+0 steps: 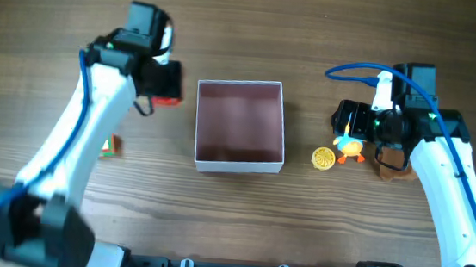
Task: Pack container
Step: 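Carry the red fire truck with the left gripper into the box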
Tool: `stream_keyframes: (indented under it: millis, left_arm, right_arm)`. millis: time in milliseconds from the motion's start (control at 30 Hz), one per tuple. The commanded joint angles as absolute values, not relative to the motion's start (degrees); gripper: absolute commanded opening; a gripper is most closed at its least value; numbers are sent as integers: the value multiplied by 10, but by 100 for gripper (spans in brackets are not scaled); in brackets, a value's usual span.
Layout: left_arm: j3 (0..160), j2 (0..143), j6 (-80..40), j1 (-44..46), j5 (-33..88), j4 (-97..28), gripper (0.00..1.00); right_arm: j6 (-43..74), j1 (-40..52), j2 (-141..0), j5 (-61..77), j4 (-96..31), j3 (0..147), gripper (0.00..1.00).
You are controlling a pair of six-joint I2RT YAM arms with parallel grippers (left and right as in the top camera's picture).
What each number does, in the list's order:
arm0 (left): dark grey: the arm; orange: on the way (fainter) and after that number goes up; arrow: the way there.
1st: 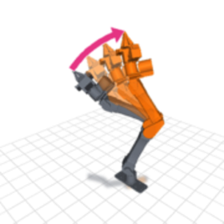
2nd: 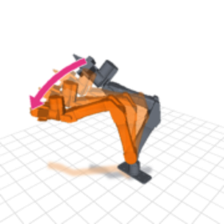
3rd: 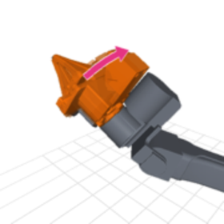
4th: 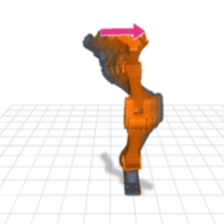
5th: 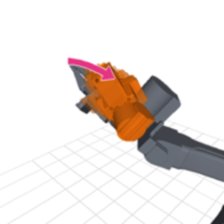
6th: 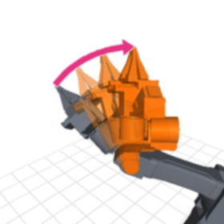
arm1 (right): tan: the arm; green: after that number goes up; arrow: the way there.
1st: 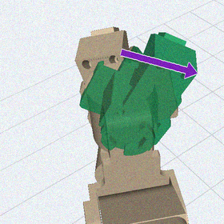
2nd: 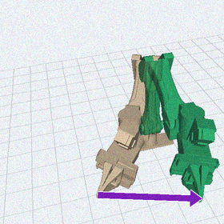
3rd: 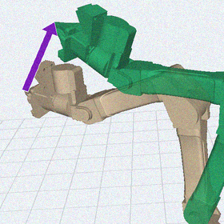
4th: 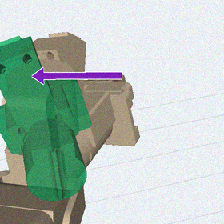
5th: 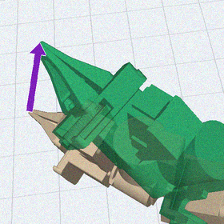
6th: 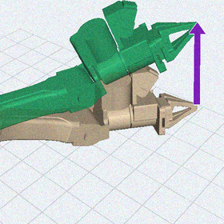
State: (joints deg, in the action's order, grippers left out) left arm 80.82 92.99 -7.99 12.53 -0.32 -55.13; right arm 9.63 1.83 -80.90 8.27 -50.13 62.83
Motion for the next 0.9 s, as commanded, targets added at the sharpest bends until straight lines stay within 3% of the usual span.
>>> stream_keyframes:
  millis: [0, 200, 467, 567, 700, 767, 867]
  left_arm:
    - [822, 885, -150, 211, 6, -527, 4]
    - [822, 965, -205, 297, -15, -481, 4]
    - [822, 1085, -198, 278, -60, -482, 4]
    - [821, 1088, -198, 262, -61, -480, 11]
    - [821, 1088, -198, 260, -61, -493, 8]
    - [821, 1088, -198, 260, -61, -497, 9]
    - [821, 1088, -198, 260, -61, -500, 19]
  right_arm:
    - [107, 20, -812, 70, -500, 644, 100]
    - [107, 20, -812, 70, -502, 644, 100]
    - [105, 20, -812, 70, -502, 644, 100]
    - [105, 20, -812, 70, -502, 644, 100]
    - [105, 20, -812, 70, -502, 644, 100]
    - [105, 20, -812, 70, -502, 644, 100]
    - [105, 20, -812, 70, -502, 644, 100]
